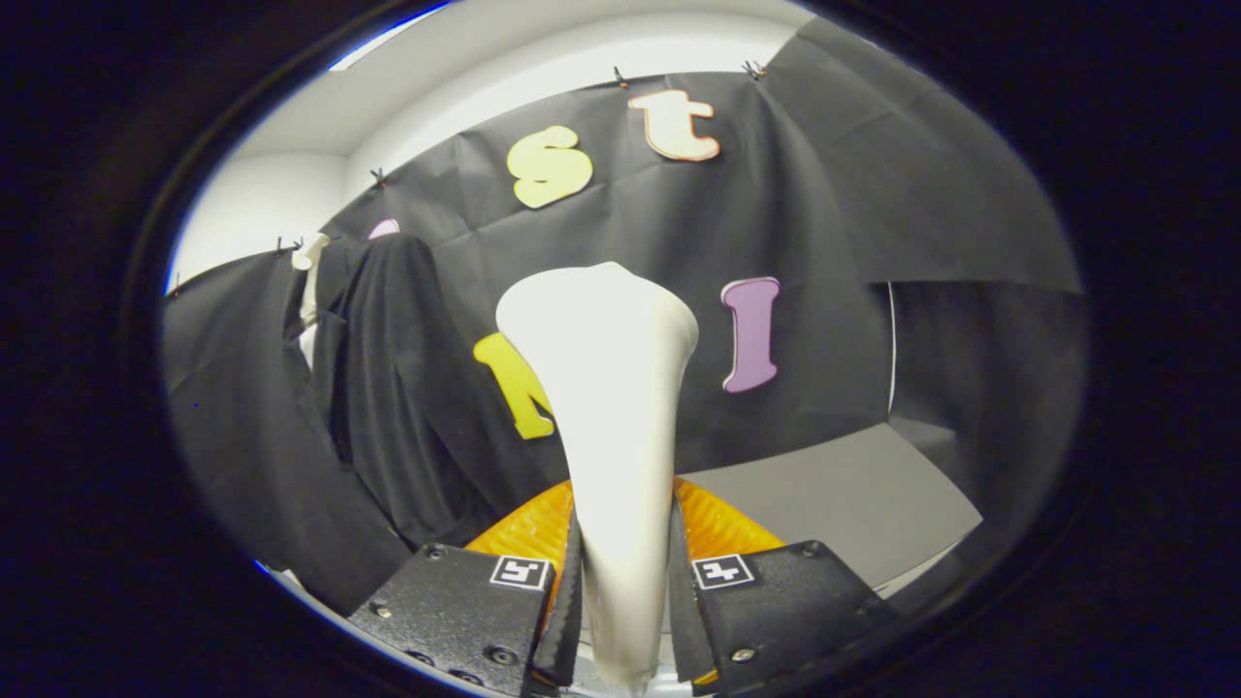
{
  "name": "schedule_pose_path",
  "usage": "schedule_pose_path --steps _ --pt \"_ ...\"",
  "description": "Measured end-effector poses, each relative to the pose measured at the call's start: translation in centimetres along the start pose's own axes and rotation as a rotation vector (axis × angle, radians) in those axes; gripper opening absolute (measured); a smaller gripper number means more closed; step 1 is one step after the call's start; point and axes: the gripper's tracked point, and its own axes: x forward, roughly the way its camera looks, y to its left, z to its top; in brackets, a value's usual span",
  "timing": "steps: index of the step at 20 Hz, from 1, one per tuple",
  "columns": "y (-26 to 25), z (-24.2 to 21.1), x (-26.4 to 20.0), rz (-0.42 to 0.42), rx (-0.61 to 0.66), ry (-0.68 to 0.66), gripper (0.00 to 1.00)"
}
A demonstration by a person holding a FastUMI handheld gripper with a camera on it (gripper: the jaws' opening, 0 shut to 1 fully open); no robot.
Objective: Iron the clothes twice with a garment steamer, once on the left side and once on the right side.
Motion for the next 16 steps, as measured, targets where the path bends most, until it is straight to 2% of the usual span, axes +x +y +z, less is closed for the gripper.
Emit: schedule_pose_path --steps 7,16 --pt "10.3 3.7 -1.3 0.086 -0.059 -0.076 0.4" --pt "21.9 5.9 0.5 0.125 -0.153 -0.139 0.4"
